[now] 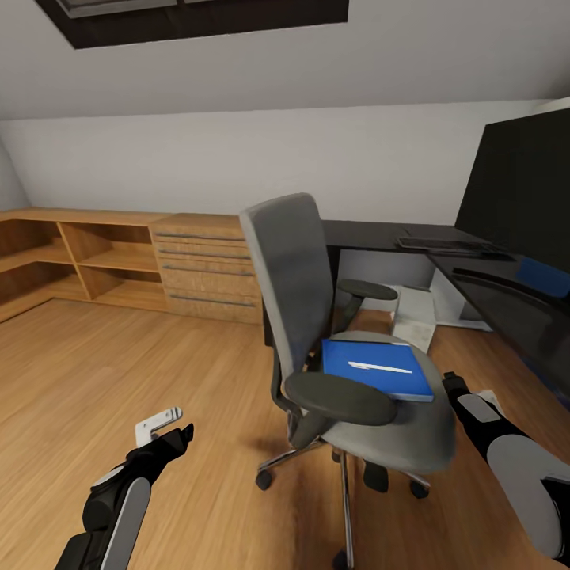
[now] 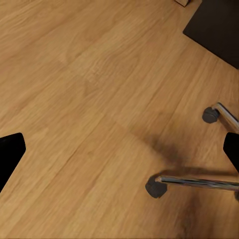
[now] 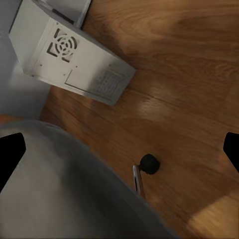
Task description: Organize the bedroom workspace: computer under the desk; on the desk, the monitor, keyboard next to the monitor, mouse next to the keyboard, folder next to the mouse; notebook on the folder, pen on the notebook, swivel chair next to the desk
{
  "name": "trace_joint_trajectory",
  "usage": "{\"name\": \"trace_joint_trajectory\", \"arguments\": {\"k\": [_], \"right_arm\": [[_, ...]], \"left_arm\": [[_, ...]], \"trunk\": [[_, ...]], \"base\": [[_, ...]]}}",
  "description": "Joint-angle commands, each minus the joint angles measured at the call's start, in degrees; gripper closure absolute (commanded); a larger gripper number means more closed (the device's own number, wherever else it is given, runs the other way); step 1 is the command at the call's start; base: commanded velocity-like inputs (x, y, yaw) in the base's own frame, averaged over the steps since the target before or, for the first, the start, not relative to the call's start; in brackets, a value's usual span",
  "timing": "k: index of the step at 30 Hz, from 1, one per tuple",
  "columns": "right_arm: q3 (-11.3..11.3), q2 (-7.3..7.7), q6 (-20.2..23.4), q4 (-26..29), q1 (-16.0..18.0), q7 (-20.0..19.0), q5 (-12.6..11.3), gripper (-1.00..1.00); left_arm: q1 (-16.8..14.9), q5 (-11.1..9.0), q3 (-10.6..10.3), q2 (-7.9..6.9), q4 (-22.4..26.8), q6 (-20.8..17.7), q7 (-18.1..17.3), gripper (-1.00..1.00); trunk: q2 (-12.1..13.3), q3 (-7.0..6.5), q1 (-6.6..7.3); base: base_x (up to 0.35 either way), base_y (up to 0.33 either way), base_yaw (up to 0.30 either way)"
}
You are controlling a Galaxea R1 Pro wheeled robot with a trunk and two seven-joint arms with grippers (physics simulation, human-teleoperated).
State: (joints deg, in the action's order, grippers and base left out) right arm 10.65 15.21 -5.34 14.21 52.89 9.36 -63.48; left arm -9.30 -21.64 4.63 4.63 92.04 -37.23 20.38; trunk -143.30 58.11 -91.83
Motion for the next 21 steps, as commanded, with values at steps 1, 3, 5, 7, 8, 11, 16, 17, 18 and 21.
{"name": "trace_joint_trajectory", "arguments": {"k": [1, 3, 5, 7, 8, 11, 16, 17, 18, 21], "right_arm": [[-0.2, -0.05, -0.2, 0.0, 0.0, 0.2, -0.7, -1.0], [-0.2, -0.3, -0.2, -0.1, 0.0, 0.2, -0.7, -1.0], [-0.3, -0.4, -0.2, -0.2, 0.0, 0.2, -0.7, -1.0], [-0.2, -0.82, -0.3, -0.2, 0.0, 0.2, -0.7, -1.0], [-0.2, -1.02, -0.3, -0.2, 0.0, 0.2, -0.7, -1.0], [-0.2, -1.22, -0.3, -0.2, 0.0, 0.2, -0.7, -1.0], [-0.2, -1.27, -0.4, -0.2, 0.0, 0.1, -0.7, -1.0], [-0.2, -1.29, -0.4, -0.2, 0.0, 0.1, -0.7, -1.0], [-0.2, -1.3, -0.4, -0.2, 0.0, 0.1, -0.7, -1.0], [-0.2, -1.31, -0.4, -0.2, 0.0, 0.1, -0.7, -1.0]], "left_arm": [[0.0, -0.6, 0.0, 0.03, 0.1, -0.2, 0.4, -1.0], [0.0, -0.6, 0.0, 0.03, 0.1, -0.2, 0.5, -1.0], [0.0, -0.6, 0.0, 0.03, 0.1, -0.2, 0.5, -1.0], [0.0, -0.6, 0.0, 0.03, 0.1, -0.2, 0.5, -1.0], [0.0, -0.6, 0.1, 0.03, 0.1, -0.2, 0.5, -1.0], [0.0, -0.6, 0.2, 0.03, 0.1, -0.3, 0.5, -1.0], [0.0, -0.6, 0.3, 0.03, 0.1, -0.2, 0.6, -1.0], [0.0, -0.6, 0.3, 0.03, 0.1, -0.2, 0.6, -1.0], [0.0, -0.6, 0.3, 0.03, 0.1, -0.2, 0.6, -1.0], [0.0, -0.6, 0.3, 0.03, 0.1, -0.2, 0.6, -1.0]], "trunk": [[0.0, 0.06, 0.01], [0.0, 0.06, 0.01], [0.0, 0.06, 0.01], [0.0, 0.06, 0.01], [0.0, 0.06, 0.01], [0.0, 0.06, 0.01], [0.0, 0.06, 0.01], [0.0, 0.06, 0.01], [0.0, 0.06, 0.01], [0.0, 0.06, 0.01]], "base": [[0.036, 0.0, 0.0], [0.016, 0.0, 0.0], [0.005, 0.0, 0.0], [0.001, 0.0, 0.002], [0.001, 0.0, 0.049], [0.0, 0.0, 0.156], [0.0, 0.0, 0.199], [0.0, 0.0, 0.225], [0.0, 0.0, 0.227], [0.0, 0.0, 0.239]]}}
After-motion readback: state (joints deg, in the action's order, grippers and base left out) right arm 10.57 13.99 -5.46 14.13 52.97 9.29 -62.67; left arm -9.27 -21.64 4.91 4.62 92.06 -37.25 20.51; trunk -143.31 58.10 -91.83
